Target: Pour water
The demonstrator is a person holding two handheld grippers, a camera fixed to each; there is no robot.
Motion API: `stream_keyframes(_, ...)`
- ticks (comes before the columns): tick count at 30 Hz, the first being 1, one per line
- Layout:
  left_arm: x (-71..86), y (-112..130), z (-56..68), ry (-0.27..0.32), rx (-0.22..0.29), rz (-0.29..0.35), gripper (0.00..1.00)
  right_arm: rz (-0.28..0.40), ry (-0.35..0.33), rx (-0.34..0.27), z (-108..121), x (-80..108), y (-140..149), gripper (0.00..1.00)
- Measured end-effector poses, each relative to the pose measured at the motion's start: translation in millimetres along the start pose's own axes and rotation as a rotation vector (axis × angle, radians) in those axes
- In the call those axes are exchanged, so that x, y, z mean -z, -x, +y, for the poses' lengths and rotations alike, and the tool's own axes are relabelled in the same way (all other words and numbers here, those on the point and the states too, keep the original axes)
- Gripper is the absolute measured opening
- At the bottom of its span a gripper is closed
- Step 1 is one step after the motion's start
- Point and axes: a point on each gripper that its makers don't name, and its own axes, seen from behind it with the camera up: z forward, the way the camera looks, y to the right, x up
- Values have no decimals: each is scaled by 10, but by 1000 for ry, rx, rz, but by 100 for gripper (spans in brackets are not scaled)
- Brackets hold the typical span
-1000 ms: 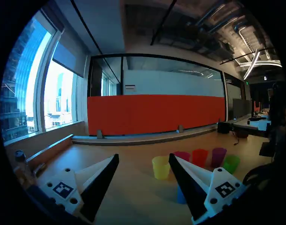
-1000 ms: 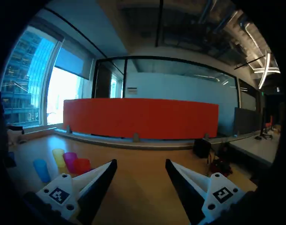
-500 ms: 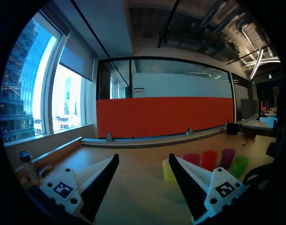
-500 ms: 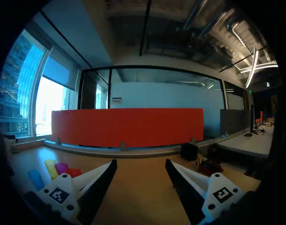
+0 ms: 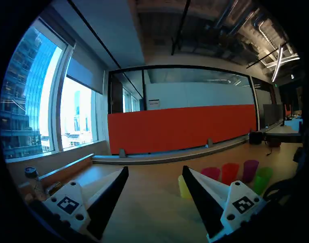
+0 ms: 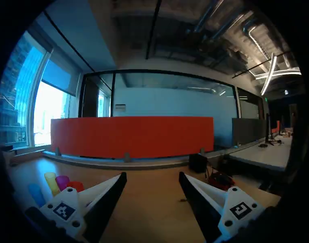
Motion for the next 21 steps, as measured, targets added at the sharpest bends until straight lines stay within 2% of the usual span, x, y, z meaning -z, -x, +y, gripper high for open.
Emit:
stream_keyframes(9,-12,149,-9,-30,20,1,99,-10,-2,-6,5,34,4,100)
stream_keyframes(21,-44,347,72,-17,70,-10,99,-6,3,11,-48,54,-50,100)
